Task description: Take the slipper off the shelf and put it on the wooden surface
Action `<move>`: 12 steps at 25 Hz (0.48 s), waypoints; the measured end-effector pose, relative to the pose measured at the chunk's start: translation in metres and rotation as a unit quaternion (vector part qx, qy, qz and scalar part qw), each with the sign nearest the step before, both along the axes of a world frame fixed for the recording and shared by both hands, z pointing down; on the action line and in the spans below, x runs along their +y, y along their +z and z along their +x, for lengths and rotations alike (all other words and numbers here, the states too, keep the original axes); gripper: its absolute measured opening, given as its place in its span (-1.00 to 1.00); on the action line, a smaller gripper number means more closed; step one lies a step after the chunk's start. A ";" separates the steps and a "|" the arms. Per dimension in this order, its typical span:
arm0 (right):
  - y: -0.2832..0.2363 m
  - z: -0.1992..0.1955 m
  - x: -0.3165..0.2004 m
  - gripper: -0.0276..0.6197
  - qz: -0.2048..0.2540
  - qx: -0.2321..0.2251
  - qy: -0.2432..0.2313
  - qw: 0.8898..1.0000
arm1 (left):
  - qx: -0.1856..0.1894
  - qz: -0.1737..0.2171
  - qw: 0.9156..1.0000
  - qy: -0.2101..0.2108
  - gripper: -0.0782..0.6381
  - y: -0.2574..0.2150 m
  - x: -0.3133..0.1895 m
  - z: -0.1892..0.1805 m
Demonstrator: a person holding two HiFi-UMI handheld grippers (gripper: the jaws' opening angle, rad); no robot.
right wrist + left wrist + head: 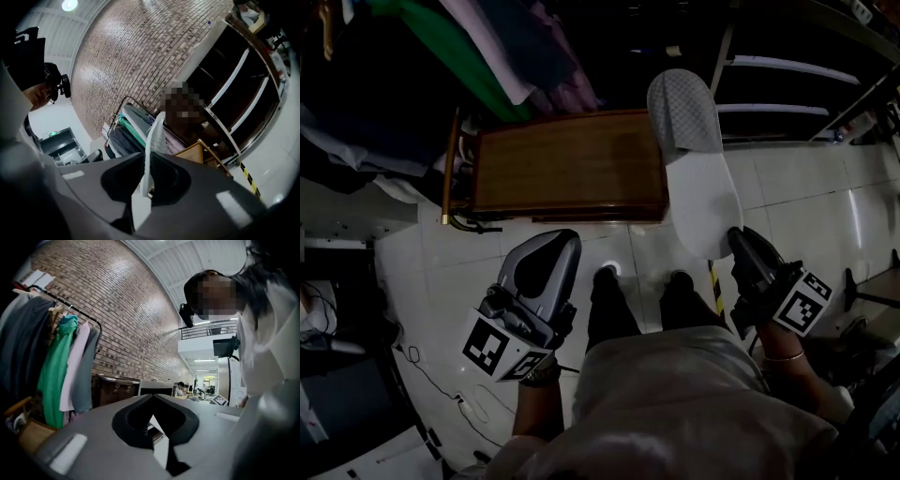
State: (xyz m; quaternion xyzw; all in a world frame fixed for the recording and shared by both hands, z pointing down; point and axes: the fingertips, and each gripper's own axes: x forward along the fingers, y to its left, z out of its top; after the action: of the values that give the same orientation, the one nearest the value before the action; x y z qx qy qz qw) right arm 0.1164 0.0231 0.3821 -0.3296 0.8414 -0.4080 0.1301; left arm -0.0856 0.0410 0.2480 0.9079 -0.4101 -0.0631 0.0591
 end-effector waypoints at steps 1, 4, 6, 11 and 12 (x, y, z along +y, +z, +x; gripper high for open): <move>0.004 -0.013 -0.003 -0.81 0.003 0.006 0.002 1.000 | 0.000 0.001 1.000 -0.007 -0.79 0.003 -0.001 -0.021; 0.029 -0.071 -0.016 -0.81 0.000 0.014 0.022 1.000 | -0.017 -0.001 1.000 0.003 -0.79 0.019 -0.003 -0.087; 0.054 -0.108 -0.021 -0.81 -0.022 0.008 0.038 0.999 | -0.039 0.000 0.999 0.027 -0.79 0.019 -0.002 -0.119; 0.106 -0.196 -0.047 -0.81 -0.057 0.000 0.034 0.998 | -0.053 0.003 0.997 0.052 -0.79 0.004 -0.023 -0.190; 0.119 -0.213 -0.056 -0.81 -0.061 0.010 0.028 0.998 | -0.055 0.003 0.997 0.053 -0.79 0.004 -0.025 -0.200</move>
State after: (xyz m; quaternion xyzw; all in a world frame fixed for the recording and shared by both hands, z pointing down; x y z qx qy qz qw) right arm -0.0963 -0.0325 0.5012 -0.3647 0.8064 -0.4516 0.1129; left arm -0.2855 0.0159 0.2522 0.9307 -0.3639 -0.0111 0.0367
